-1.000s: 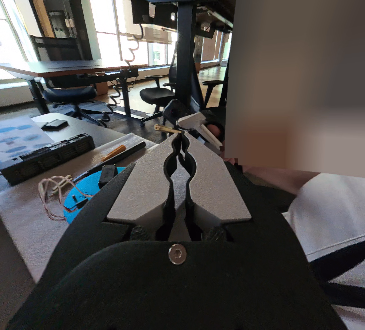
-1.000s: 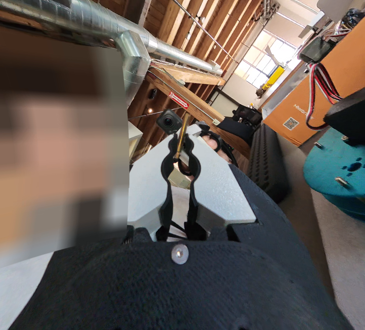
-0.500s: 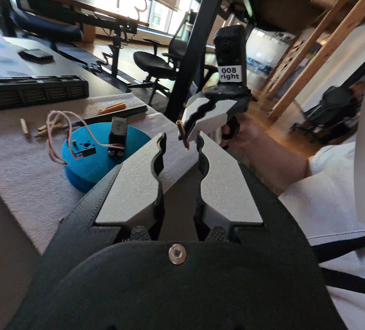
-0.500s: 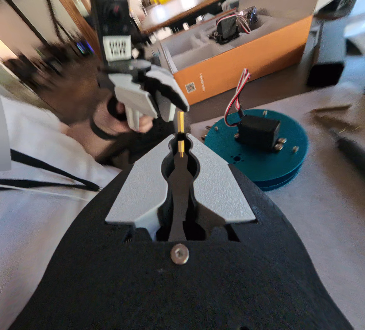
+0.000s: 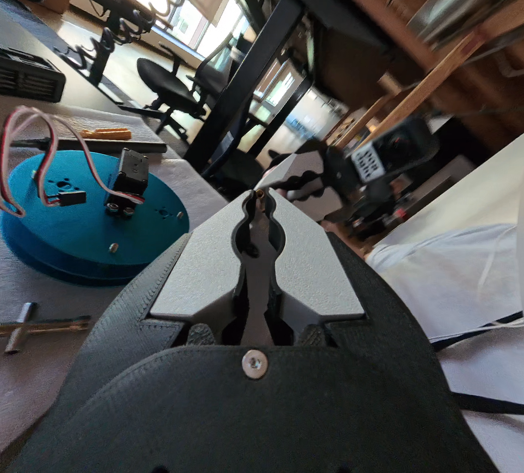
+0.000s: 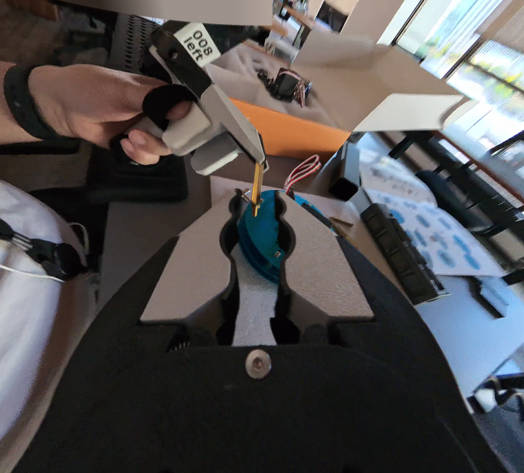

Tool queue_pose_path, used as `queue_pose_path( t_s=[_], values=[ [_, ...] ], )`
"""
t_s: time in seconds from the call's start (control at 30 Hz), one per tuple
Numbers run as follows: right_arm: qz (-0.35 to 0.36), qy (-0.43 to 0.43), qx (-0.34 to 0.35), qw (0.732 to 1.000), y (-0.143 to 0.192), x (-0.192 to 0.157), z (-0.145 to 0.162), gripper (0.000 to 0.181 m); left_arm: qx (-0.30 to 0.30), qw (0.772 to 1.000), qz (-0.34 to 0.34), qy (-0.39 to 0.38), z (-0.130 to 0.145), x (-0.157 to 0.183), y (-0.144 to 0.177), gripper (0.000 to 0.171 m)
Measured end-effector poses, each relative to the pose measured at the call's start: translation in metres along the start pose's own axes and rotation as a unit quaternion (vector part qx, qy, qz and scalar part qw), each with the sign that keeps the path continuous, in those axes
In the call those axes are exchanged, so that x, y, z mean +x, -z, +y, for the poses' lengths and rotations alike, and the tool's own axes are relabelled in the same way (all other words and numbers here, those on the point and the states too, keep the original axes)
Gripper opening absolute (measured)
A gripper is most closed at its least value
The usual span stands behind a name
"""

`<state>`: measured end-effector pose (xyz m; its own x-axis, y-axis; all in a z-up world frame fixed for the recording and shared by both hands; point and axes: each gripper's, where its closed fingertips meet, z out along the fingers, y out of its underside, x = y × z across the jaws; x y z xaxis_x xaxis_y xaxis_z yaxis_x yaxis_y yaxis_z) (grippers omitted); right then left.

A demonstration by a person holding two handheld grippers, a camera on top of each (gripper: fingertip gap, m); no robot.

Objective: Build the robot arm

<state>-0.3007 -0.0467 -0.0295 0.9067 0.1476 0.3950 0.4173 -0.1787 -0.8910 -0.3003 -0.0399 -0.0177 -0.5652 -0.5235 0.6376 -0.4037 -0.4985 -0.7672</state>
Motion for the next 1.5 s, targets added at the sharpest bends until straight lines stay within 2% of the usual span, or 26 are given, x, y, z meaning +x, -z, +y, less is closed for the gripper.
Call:
queue_pose_path(
  t_s=[0.03, 0.07, 0.17, 0.27, 0.37, 0.43, 0.5, 0.57, 0.67, 0.73, 0.8, 0.9, 0.97, 1.1, 1.27, 1.4, 1.5],
  values=[
    [-0.002, 0.02, 0.008, 1.0, 0.002, -0.004, 0.002, 0.03, 0.018, 0.999, 0.018, 0.027, -0.003, 0.002, 0.002, 0.003],
    [0.003, 0.026, 0.021, 0.999, 0.003, -0.006, 0.002, 0.031, 0.032, 0.998, 0.035, 0.052, -0.005, 0.004, 0.004, 0.004],
    [0.038, 0.047, 0.065, 0.996, 0.005, -0.01, -0.006, 0.015, 0.048, 0.991, 0.069, 0.106, -0.002, 0.007, 0.004, 0.003],
    [0.059, 0.09, 0.067, 0.992, 0.009, -0.011, -0.01, 0.005, 0.047, 0.986, 0.09, 0.134, 0.004, 0.01, 0.003, 0.003],
    [0.017, 0.061, 0.051, 0.997, 0.01, -0.013, -0.007, 0.004, 0.042, 0.984, 0.096, 0.142, 0.008, 0.011, 0.003, 0.003],
    [-0.03, 0.054, 0.013, 0.998, 0.011, -0.009, -0.001, 0.004, 0.026, 0.99, 0.084, 0.114, 0.012, 0.008, 0.003, 0.004],
    [-0.087, 0.07, -0.085, 0.99, 0.013, 0.004, 0.018, 0.004, 0.001, 0.998, 0.037, 0.048, 0.017, -0.001, 0.005, 0.017],
    [-0.147, 0.101, -0.194, 0.965, 0.015, 0.019, 0.039, 0.004, -0.026, 0.999, 0.006, -0.018, 0.02, -0.004, 0.008, 0.024],
    [-0.227, 0.172, -0.284, 0.915, 0.01, 0.031, 0.051, 0.005, -0.079, 0.99, -0.048, -0.107, 0.025, -0.01, 0.007, 0.024],
    [-0.266, 0.205, -0.338, 0.879, 0.005, 0.036, 0.056, 0.005, -0.125, 0.965, -0.121, -0.194, 0.028, -0.028, 0.007, 0.026],
    [-0.301, 0.226, -0.374, 0.848, 0.001, 0.038, 0.059, 0.005, -0.162, 0.928, -0.181, -0.283, 0.03, -0.046, 0.007, 0.027],
    [-0.344, 0.244, -0.408, 0.81, -0.004, 0.034, 0.062, 0.005, -0.21, 0.889, -0.205, -0.351, 0.035, -0.059, 0.0, 0.021],
    [-0.356, 0.253, -0.418, 0.797, -0.006, 0.033, 0.062, 0.005, -0.232, 0.882, -0.199, -0.358, 0.04, -0.063, -0.007, 0.02],
    [-0.368, 0.255, -0.438, 0.78, -0.008, 0.032, 0.065, 0.005, -0.233, 0.891, -0.187, -0.341, 0.039, -0.067, -0.019, 0.019],
    [-0.37, 0.253, -0.439, 0.779, -0.01, 0.03, 0.07, 0.005, -0.217, 0.923, -0.162, -0.272, 0.04, -0.071, -0.03, 0.015],
    [-0.376, 0.246, -0.433, 0.782, -0.01, 0.029, 0.072, 0.005, -0.219, 0.923, -0.156, -0.276, 0.04, -0.07, -0.034, 0.017],
    [-0.377, 0.24, -0.423, 0.788, -0.011, 0.027, 0.07, 0.005, -0.228, 0.914, -0.166, -0.291, 0.04, -0.074, -0.035, 0.011]
  ],
)
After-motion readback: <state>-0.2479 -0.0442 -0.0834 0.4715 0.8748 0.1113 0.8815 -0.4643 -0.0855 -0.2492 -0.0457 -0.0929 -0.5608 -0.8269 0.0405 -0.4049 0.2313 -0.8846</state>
